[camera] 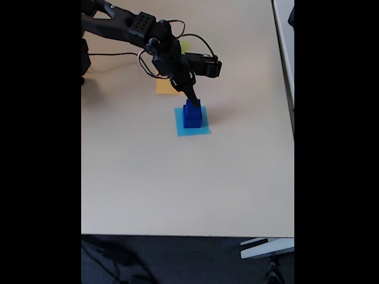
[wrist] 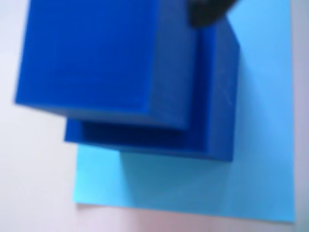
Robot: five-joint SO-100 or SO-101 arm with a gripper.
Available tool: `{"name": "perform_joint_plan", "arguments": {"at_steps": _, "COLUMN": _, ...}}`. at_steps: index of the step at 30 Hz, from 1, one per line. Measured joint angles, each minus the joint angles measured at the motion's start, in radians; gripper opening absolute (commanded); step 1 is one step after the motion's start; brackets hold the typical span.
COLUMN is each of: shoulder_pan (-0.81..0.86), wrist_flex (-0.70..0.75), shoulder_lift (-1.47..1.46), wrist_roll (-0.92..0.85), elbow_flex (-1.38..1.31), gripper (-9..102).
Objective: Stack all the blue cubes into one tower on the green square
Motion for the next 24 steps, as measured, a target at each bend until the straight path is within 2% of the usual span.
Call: {"name": "perform_joint_plan", "arguments": {"at_steps": 24, "shoulder_pan": 0.009, "wrist_flex": -0.012, "shoulder_lift": -0.043, "wrist_roll": 0.046, "elbow_flex": 0.000, "gripper": 27}}
